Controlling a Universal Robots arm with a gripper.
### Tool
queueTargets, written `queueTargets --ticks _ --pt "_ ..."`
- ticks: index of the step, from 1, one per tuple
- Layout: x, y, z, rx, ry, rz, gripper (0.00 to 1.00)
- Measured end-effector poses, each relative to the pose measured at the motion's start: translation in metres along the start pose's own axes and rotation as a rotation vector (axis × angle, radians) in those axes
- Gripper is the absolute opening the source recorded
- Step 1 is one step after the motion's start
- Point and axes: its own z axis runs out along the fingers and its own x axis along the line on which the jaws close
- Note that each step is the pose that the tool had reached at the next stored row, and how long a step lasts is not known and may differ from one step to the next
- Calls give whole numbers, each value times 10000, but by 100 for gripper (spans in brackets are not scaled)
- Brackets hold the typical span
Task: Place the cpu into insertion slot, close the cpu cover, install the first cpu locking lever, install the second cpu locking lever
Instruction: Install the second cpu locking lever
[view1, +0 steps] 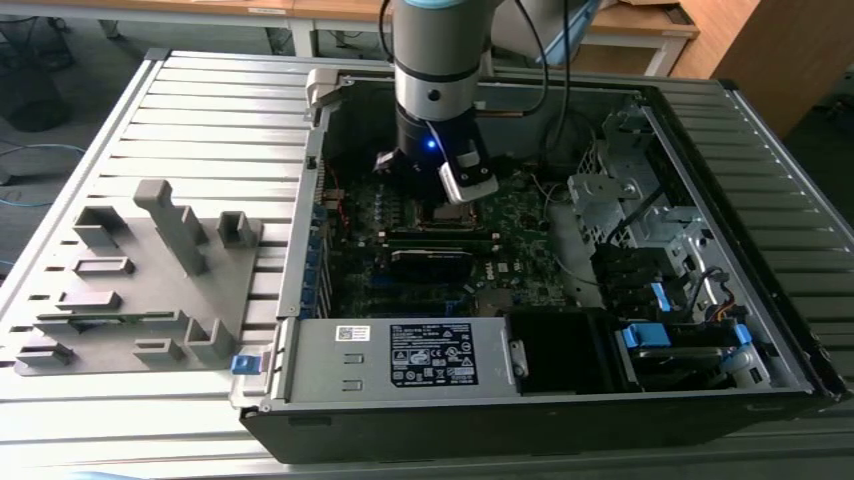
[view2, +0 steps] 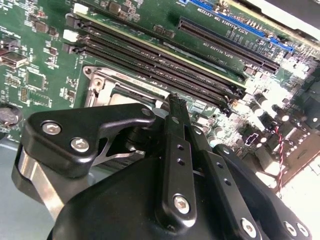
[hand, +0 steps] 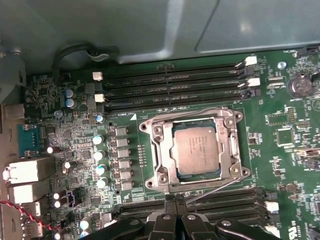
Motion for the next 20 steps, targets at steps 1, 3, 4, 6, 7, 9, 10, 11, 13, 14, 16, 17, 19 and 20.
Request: queueTargets --ticks 1,3,4,6,7,9,10,11,13,14,16,17,19,20 --pt "4 -1 11 0 0 0 11" --pt "7 -4 32 0 0 -2 11" --pt "10 -6 42 0 0 0 11" --pt "14 -7 58 0 0 0 11" --pt "16 -7 65 0 -1 -1 11" --pt "22 -9 78 2 -1 0 11" --pt "24 -10 85 2 0 0 11" --pt "27 -11 93 2 -1 -1 11" --pt "34 -13 112 2 0 0 11" --pt "36 -15 122 2 0 -1 11" --pt "44 -18 143 2 0 0 11" --pt "49 -19 153 2 0 0 11" --pt "59 -22 172 2 0 -1 11" --pt "61 -23 176 4 0 -1 11"
